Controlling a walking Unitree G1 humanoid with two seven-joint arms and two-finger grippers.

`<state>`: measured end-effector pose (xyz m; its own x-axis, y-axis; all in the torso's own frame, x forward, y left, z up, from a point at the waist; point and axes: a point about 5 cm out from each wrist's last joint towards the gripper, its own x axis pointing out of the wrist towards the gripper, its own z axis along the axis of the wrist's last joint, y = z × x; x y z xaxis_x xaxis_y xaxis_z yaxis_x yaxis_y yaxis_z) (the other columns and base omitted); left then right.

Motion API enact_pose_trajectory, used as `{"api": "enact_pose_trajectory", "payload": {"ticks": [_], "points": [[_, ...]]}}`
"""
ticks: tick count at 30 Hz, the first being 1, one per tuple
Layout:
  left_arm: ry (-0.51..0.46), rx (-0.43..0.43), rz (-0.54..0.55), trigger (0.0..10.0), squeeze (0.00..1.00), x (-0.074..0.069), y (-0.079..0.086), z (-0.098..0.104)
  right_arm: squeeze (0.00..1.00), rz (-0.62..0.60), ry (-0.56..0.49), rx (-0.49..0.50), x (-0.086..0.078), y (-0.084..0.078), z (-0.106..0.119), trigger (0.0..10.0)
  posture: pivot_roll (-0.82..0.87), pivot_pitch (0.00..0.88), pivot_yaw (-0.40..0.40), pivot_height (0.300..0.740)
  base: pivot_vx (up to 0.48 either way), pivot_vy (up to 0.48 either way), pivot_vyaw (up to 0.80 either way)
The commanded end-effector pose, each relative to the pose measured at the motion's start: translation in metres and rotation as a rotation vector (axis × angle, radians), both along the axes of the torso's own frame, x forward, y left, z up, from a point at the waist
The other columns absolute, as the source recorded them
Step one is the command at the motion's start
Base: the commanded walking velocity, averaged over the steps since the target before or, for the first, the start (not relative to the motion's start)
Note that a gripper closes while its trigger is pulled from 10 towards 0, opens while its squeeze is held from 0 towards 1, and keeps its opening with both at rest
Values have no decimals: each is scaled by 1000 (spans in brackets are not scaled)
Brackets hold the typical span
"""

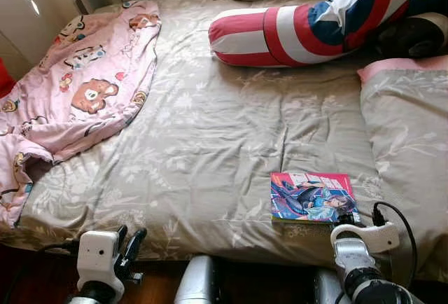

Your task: Clean up the room

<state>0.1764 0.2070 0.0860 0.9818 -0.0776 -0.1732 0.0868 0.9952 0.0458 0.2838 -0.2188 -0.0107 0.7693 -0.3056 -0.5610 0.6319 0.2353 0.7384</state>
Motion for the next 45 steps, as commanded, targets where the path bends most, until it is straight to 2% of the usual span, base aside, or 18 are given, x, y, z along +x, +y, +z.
{"api": "enact_pose_trajectory", "payload": {"ticks": [1,4,11,13,15,19,22,27,31,35,37,38,39,41,45], "points": [[37,10,18,10000,0,-1,3,-6,0,8,62,11,-9,6,-10,10000,286,149,142,619,0,0,0],[28,6,18,10000,0,4,3,-7,0,-3,88,7,-14,3,-13,10000,279,138,139,619,0,0,0],[9,-4,16,10000,0,16,-1,-9,0,16,85,-14,-13,1,-12,10000,252,110,123,619,0,0,0],[1,-11,16,10000,0,20,-3,-10,0,52,70,-49,-10,2,-9,10000,241,94,116,619,0,0,0],[-9,-19,20,10000,0,28,-5,-12,0,167,19,-164,-2,6,-2,10000,217,69,107,619,0,0,0],[-24,-31,21,10000,0,38,-8,-14,0,208,-7,-215,-1,7,0,10000,186,42,95,619,0,0,0],[-34,-41,21,10000,0,46,-11,-17,0,188,3,-199,-7,6,-5,10000,166,18,86,619,0,0,0],[-53,-54,25,10000,0,62,-14,-22,0,230,31,-252,-19,6,-14,10000,135,0,72,619,0,0,0],[-62,-61,32,10000,0,74,-14,-25,0,253,15,-288,-19,7,-13,10000,106,0,65,619,0,0,0],[-64,-75,55,10000,0,83,-13,-30,0,351,3,-415,-15,7,-7,10000,87,0,59,619,0,0,0],[-62,-107,92,10000,0,88,-12,-34,0,438,-33,-555,-7,11,2,10000,65,0,50,619,0,0,0],[-62,-107,92,10000,0,88,-12,-34,0,438,-33,-555,-7,11,2,10000,65,0,50,619,0,0,0],[-58,-121,107,10000,0,92,-13,-37,0,479,-49,-630,-3,12,7,10000,55,0,46,619,0,0,0],[-52,-151,125,10000,0,95,-15,-41,0,524,-74,-711,2,13,14,10000,43,0,44,628,0,0,0],[-2,-165,154,10000,0,96,-15,-54,0,606,-46,-759,1,14,12,10000,32,0,41,663,0,0,0]]}}
